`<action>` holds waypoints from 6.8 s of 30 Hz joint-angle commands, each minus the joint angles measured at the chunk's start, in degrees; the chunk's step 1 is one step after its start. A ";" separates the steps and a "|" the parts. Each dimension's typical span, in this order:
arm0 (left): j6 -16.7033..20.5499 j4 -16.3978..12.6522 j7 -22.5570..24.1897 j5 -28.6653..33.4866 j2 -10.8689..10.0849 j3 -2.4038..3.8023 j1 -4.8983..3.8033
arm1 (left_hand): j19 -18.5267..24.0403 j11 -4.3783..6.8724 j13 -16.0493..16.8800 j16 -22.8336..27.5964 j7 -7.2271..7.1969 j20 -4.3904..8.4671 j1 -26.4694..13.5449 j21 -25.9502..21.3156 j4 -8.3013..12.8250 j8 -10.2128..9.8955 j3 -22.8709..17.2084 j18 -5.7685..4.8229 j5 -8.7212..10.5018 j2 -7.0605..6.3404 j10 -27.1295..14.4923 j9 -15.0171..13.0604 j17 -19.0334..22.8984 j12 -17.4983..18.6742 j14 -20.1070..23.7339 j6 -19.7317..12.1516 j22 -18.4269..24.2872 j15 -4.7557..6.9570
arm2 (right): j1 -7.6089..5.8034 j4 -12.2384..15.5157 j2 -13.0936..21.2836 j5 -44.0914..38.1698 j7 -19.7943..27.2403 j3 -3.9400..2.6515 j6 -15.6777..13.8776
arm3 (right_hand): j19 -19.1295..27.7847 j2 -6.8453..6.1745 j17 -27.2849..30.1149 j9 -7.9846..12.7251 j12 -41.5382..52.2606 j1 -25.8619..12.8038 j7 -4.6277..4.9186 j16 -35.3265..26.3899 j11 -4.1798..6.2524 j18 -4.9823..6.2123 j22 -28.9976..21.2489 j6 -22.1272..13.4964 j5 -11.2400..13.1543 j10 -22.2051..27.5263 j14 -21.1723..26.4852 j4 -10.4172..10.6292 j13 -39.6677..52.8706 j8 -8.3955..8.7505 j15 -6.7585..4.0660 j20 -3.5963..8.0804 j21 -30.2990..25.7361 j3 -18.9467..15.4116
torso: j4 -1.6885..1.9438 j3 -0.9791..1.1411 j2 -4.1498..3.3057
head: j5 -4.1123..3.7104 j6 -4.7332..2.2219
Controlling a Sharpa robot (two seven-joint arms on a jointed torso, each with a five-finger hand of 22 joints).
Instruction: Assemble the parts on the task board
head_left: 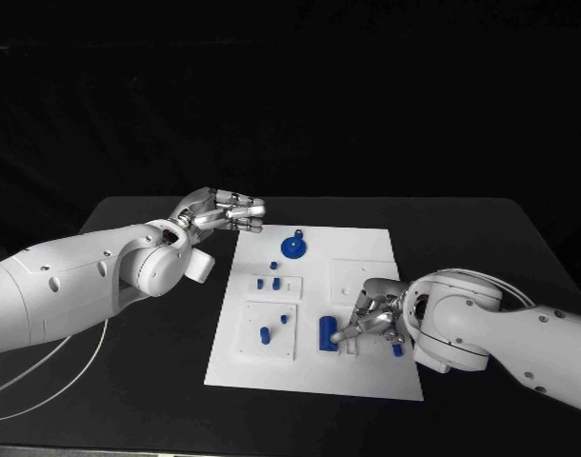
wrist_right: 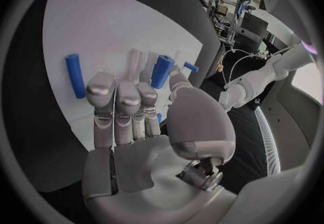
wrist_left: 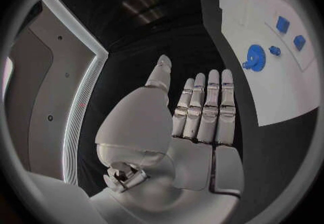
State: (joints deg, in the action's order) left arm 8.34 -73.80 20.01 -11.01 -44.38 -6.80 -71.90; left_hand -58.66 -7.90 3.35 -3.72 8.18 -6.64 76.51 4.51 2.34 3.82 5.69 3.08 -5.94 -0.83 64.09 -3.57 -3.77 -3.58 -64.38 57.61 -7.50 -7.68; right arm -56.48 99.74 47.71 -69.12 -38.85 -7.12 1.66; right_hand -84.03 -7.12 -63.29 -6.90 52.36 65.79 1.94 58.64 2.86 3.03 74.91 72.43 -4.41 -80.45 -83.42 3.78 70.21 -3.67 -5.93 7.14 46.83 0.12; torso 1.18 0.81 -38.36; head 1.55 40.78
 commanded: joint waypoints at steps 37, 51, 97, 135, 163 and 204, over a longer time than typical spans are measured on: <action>-1.26 -0.29 -0.15 -0.13 -0.16 -0.08 -0.02 | 0.30 0.01 0.03 0.22 0.47 -0.30 -0.47 0.41 -0.61 -0.05 0.04 0.16 0.08 -0.12 -0.50 -0.01 -0.06 0.11 0.57 -0.08 0.35 -0.16 | 0.78 -1.93 -2.58 -2.39 -0.87 0.22 1.77 | -3.07 2.66 0.38 0.93 1.79 -4.32 -1.08 -0.64 0.73 -0.71 5.56 2.82 1.57 -1.48 -0.32 -1.72 2.19 -0.03 -0.35 0.52 -0.54 12.22 | 0.00 0.00 0.01 | 0.18 0.61; -1.28 -0.20 -0.31 -0.16 -0.30 -0.11 -0.02 | 0.36 0.01 0.03 0.21 0.45 -0.34 -0.36 0.40 -0.65 -0.04 0.03 0.17 0.07 -0.11 -0.50 -0.01 -0.07 0.09 0.65 -0.01 0.51 -0.18 | 0.82 0.00 1.58 1.85 1.96 -3.20 -1.29 | -3.12 -2.14 0.24 -1.38 3.06 -2.60 -0.62 -0.35 0.44 -0.38 5.60 1.44 1.56 -1.14 -0.25 4.49 3.50 -0.06 -0.34 0.53 -0.38 9.78 | -0.12 0.03 0.01 | -0.46 0.18; -0.99 0.36 0.15 0.11 0.06 -0.70 1.04 | 4.78 -0.06 0.03 0.22 0.49 -0.40 -1.47 3.34 -2.05 -0.04 -0.03 -1.00 0.31 -0.90 -0.55 -0.02 -0.05 0.10 0.98 -0.12 -0.07 -0.26 | 5.87 -2.01 6.54 -8.27 -2.82 -4.75 5.55 | -2.89 -2.74 -0.39 -7.43 3.26 -2.16 0.18 0.27 -0.11 0.01 5.59 -2.49 1.05 -0.40 -0.21 2.23 2.81 0.02 0.11 0.00 -0.29 14.13 | -1.50 0.42 1.03 | -2.56 0.93; -0.74 -0.20 -0.50 0.00 -0.92 -0.70 1.07 | 6.70 -0.16 0.03 0.21 0.60 -0.56 -1.35 2.38 -1.45 -0.06 -0.09 -2.08 0.15 -0.69 -0.84 -0.01 -0.07 0.11 0.99 -0.43 1.10 -0.31 | 5.91 -4.76 3.05 -7.52 -2.44 0.51 3.14 | -2.31 1.69 -0.67 2.58 2.34 -1.56 2.57 -0.64 -0.92 0.57 5.67 -5.65 -21.03 1.57 0.07 -19.69 2.29 0.03 0.67 -0.58 0.06 32.41 | -1.67 0.48 0.96 | -1.48 1.59; -1.48 -0.14 -1.46 -0.31 -0.80 -0.71 1.07 | 6.62 -0.20 0.03 0.22 0.67 -0.52 -1.36 2.36 -1.42 -0.09 -0.09 -2.14 0.19 -0.67 -0.99 0.00 -0.06 0.11 0.98 -0.62 1.35 -0.32 | 5.38 -2.06 2.29 12.19 2.52 -0.25 -16.10 | -2.27 1.96 -0.02 2.82 0.99 -1.03 1.91 -1.62 -0.44 0.64 5.46 -3.00 -19.43 1.73 0.11 -19.91 1.08 0.04 0.11 -0.09 -0.40 31.22 | -1.69 0.43 0.94 | -1.00 2.00; -2.54 -0.15 -2.66 -0.91 -0.76 -0.71 1.07 | 6.58 -0.34 0.03 0.22 0.78 -0.69 -1.39 2.45 -1.84 -0.06 -0.41 -1.97 0.26 -1.10 -1.61 -0.01 -0.07 0.10 1.56 -0.92 1.96 -0.51 | 4.88 -3.07 -0.24 9.27 -2.12 -0.33 -6.44 | -2.68 1.16 -0.57 2.80 0.07 -0.53 0.06 -1.09 0.11 -0.04 5.54 -0.44 -12.94 1.13 -0.18 -10.54 -0.55 0.05 -0.02 0.07 -0.95 17.47 | -1.67 0.42 0.92 | -0.56 2.31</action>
State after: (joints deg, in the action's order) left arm 6.87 -73.81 17.34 -11.66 -45.21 -7.56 -70.84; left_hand -52.41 -8.31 3.34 -3.72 8.79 -7.15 75.30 7.14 0.53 3.82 5.44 1.29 -5.94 -1.42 62.85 -3.57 -3.77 -3.58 -63.15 57.00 -5.64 -8.09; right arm -52.13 96.55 47.71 -59.21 -38.94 -7.89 -8.32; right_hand -84.03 -5.67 -63.82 -4.16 52.56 65.40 2.01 57.23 2.67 2.60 74.90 71.78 -17.61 -79.25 -83.53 -6.97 69.74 -3.54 -5.65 6.74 46.05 17.57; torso -0.49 1.20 -37.41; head 0.98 43.09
